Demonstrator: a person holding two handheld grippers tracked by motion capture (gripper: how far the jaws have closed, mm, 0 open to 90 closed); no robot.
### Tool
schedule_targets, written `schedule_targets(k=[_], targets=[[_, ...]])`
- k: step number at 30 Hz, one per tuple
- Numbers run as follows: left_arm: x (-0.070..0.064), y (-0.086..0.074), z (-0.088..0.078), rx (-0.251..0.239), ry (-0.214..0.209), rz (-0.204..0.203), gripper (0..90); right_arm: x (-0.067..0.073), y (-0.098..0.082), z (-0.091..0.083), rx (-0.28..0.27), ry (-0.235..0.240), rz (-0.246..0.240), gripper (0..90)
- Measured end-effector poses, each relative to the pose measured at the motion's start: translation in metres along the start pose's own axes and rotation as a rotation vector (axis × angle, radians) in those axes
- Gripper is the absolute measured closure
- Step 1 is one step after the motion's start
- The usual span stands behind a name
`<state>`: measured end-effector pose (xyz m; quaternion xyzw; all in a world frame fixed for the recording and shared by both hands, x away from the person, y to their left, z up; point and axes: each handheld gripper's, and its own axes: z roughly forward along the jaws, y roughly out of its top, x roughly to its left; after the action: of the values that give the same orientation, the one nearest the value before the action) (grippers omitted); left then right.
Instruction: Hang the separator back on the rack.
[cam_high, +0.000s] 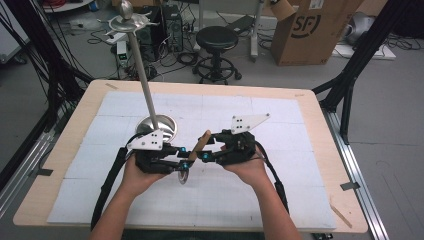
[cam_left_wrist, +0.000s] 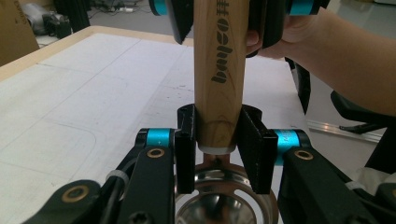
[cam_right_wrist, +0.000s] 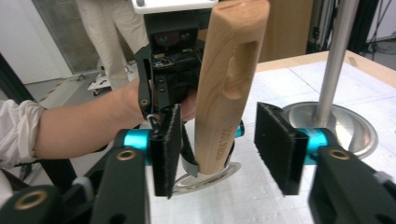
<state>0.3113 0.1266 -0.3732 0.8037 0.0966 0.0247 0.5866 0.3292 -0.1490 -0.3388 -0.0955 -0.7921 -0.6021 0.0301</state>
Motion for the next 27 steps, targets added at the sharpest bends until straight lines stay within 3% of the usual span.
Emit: schedule_targets(k=[5,9,20,24,27], targets=[[-0.0014,0.0006,0.0011,-0.001,-0.001,0.010,69.1,0.0002,0.0001,-0.0001,0.000,0.010,0.000,66.5],[-0.0027,0.0011,0.0019,-0.002,-0.005,0.014,69.1,0.0022,0.0005,0.0015,-0.001,0.020,-0.009,67.0],[-0.0034,0.0012,0.0024,0.022,0.010,0.027,68.8,0.0067,0.0022,0.0040,0.014,-0.014,-0.030,68.5],[-0.0007,0.0009,0.0012,0.037,-0.026,-0.004,69.0,0.0076,0.0023,0.0054,0.024,-0.012,-0.031,70.4],[-0.0004,0.0013,0.0003,0.029,-0.028,-0.011,69.0,0.0078,0.0034,0.0054,0.019,-0.024,-0.037,70.4]])
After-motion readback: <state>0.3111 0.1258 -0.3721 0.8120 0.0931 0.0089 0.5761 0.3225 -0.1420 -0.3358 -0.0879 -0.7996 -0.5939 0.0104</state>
